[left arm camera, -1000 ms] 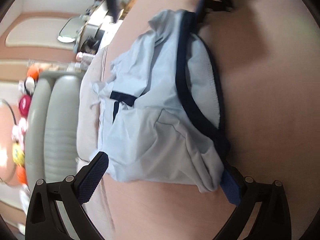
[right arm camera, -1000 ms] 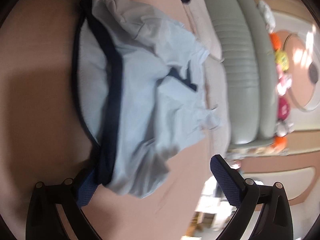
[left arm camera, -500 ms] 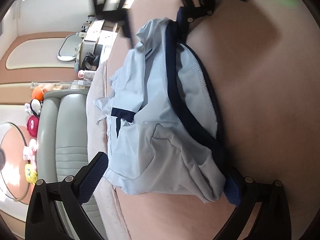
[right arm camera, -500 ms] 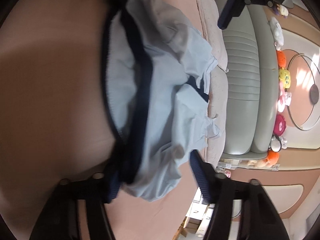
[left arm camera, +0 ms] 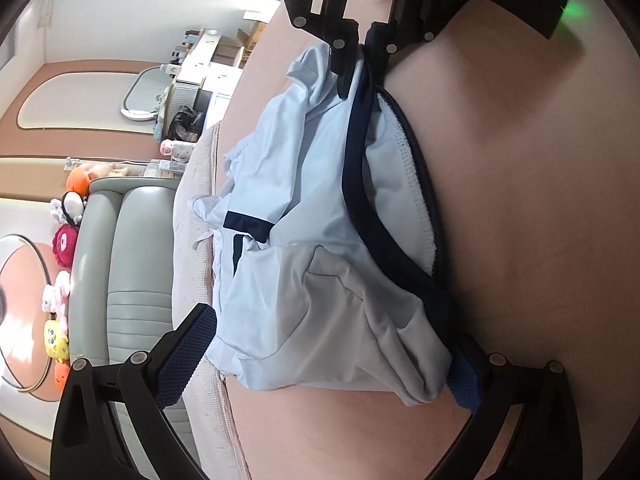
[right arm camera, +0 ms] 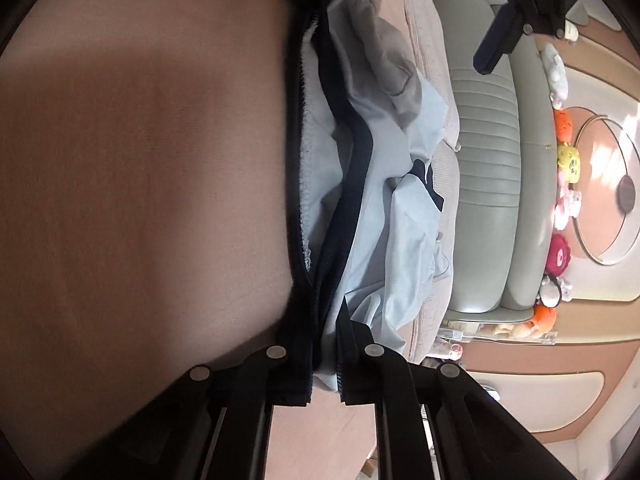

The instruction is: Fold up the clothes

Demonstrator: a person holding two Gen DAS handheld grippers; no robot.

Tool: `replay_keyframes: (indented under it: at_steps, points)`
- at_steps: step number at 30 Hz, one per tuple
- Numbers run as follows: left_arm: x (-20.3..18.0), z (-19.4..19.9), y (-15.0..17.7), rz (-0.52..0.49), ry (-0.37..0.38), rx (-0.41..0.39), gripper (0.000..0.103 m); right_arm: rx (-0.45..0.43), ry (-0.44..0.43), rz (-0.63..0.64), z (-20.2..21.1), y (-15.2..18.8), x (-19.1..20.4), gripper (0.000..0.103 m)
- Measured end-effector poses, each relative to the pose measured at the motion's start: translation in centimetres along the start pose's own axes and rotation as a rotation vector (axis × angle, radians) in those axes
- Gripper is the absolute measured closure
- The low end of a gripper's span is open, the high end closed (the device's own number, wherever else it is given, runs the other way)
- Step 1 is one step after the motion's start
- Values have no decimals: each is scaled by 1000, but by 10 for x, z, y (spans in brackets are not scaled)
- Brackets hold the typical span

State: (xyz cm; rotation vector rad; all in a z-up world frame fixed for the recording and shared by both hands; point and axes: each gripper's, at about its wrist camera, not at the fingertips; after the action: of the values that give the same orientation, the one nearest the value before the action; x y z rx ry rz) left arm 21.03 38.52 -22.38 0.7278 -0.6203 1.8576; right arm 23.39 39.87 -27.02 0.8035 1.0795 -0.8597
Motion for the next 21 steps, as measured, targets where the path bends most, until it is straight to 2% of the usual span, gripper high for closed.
replay_keyframes:
  at_steps: [2,3,5,7,9,11,13,16,21]
  points:
    - [-1,2,0,-6,14,1,3,4,2,8,1,0,2,92]
    - [-3,3,-1,-17,26,5,9,4,0,7,1,0,2,92]
    - [-9,6,-2,-49,61,19,29,-1,-8,-3,2,2,1,92]
    - [-18,9,-2,-74,110,35,71,-1,-9,-3,2,2,2,92]
    - [-34,11,1,-110,119,40,89,3,-5,8,3,1,4,92]
    - [-44,11,2,-136,82,39,92,4,-4,13,3,0,4,92]
    - [-46,11,2,-118,72,42,93,2,-6,6,5,0,4,92]
    - [-38,12,1,-66,110,40,93,-2,-8,-1,5,1,3,92]
    - [-34,13,-3,-47,138,64,93,18,-36,7,4,-2,0,92]
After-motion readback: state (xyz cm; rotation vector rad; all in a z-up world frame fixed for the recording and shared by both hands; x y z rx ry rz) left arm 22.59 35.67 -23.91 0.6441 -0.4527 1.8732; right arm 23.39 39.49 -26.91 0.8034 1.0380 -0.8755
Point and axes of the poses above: each gripper's, at about its wrist camera, not at the fingertips, and z roughly against the way its jaws point, x to its left, y to its underside, and after that the axes turned 11 degrees about y, right-handed
